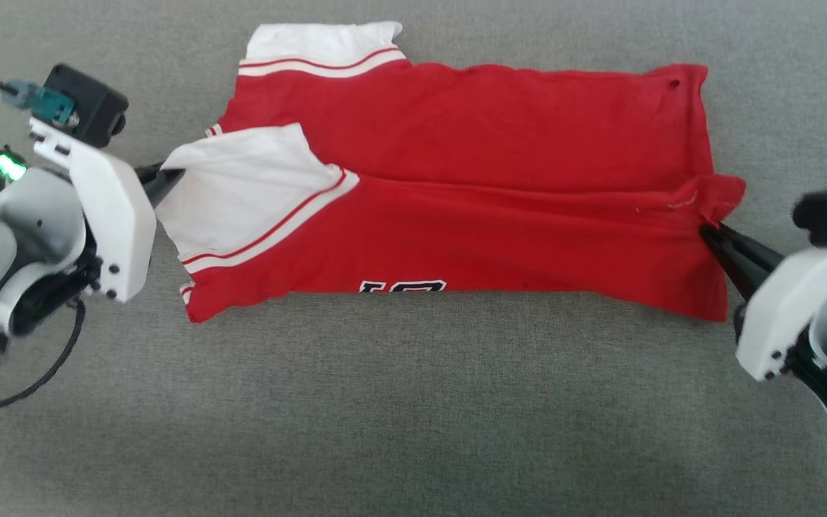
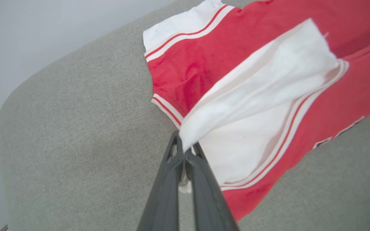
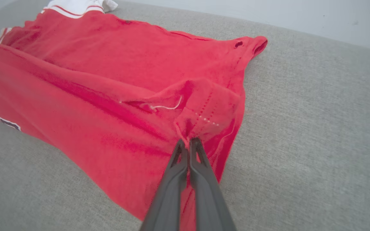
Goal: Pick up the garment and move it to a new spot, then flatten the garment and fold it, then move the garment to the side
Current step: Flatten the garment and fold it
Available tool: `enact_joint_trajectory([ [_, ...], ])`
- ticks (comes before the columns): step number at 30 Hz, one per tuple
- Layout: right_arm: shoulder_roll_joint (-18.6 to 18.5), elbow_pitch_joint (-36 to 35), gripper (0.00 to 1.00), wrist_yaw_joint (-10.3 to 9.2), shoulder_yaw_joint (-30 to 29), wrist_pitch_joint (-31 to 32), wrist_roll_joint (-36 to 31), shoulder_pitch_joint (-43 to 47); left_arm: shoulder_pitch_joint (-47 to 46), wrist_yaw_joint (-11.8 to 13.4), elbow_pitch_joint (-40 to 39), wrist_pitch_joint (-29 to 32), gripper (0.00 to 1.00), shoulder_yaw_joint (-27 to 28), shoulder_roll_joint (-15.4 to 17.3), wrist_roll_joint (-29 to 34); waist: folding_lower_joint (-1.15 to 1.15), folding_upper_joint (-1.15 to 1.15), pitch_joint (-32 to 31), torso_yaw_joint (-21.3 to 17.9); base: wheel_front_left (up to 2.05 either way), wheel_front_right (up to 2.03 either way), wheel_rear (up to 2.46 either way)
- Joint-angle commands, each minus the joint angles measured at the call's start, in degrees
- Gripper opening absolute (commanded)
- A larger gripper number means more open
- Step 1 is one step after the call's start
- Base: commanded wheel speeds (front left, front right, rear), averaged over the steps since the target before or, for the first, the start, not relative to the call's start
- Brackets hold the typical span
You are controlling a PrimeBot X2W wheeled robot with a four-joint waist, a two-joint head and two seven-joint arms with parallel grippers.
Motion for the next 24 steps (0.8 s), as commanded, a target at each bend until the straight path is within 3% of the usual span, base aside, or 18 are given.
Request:
enact_joint_trajectory([
  [1,-0.06,1.09,0.00,-0.02,0.47,-0.38,-0.52,-1.29,-1.09,-0.81,1.95,-0.40,0.00,-0.10,-1.21,0.09,0.00,0.00,0.68,-0.18,0.00,0.00,0.00],
  [7,0.89,8.44,0.00,-0.02,4.38,-2.22,-0.17,-6.93,-3.67,-5.71,15.55,-1.44,0.00,-1.72,-7.72,0.81,0.00,0.00,2.48,-0.72,0.00,0.00,0.00],
  [12,1.28,13.87,0.00,-0.02,7.73,-2.70,0.10,-10.68,-4.59,-7.66,25.07,-1.61,0.00,-2.74,-11.77,-0.27,0.00,0.00,3.45,-1.12,0.00,0.00,0.00],
  [13,1.40,14.84,0.00,-0.02,8.31,-2.48,0.33,-11.35,-4.76,-8.02,26.69,-1.77,0.11,-2.90,-12.55,-0.54,0.00,0.00,3.60,-1.18,0.00,0.00,0.00],
  [14,1.47,15.95,0.13,-0.02,8.66,-2.15,0.51,-11.96,-4.92,-8.08,28.29,-1.81,0.25,-3.02,-13.32,-0.89,0.00,0.00,3.71,-1.21,0.00,0.00,0.00],
  [16,1.54,18.16,0.36,-0.02,9.40,-0.79,0.23,-12.93,-5.07,-8.49,31.20,-1.34,0.46,-2.98,-14.69,-1.99,0.00,0.00,3.82,-1.20,0.00,0.00,0.00],
  [17,1.75,18.84,0.47,-0.03,9.59,-0.65,0.18,-13.43,-5.27,-8.51,32.40,-1.32,0.67,-2.90,-15.29,-2.44,0.00,0.00,3.82,-1.23,0.00,0.00,0.00],
  [18,1.96,19.23,0.74,-0.03,9.74,-0.43,0.14,-13.93,-5.65,-8.61,33.31,-1.56,1.00,-2.76,-15.75,-2.92,0.00,0.00,3.78,-1.24,0.00,0.00,0.00],
  [19,2.11,19.86,1.00,-0.02,9.46,-0.11,0.03,-14.33,-5.99,-8.72,34.17,-1.71,1.00,-2.52,-16.20,-3.48,0.00,0.00,3.69,-1.25,0.00,0.00,0.00],
  [24,2.22,19.42,1.00,-0.02,8.32,0.04,-0.54,-14.83,-6.92,-8.94,35.99,-1.17,1.00,-1.91,-16.64,-5.02,0.00,0.00,2.98,-1.14,0.00,0.00,0.00],
])
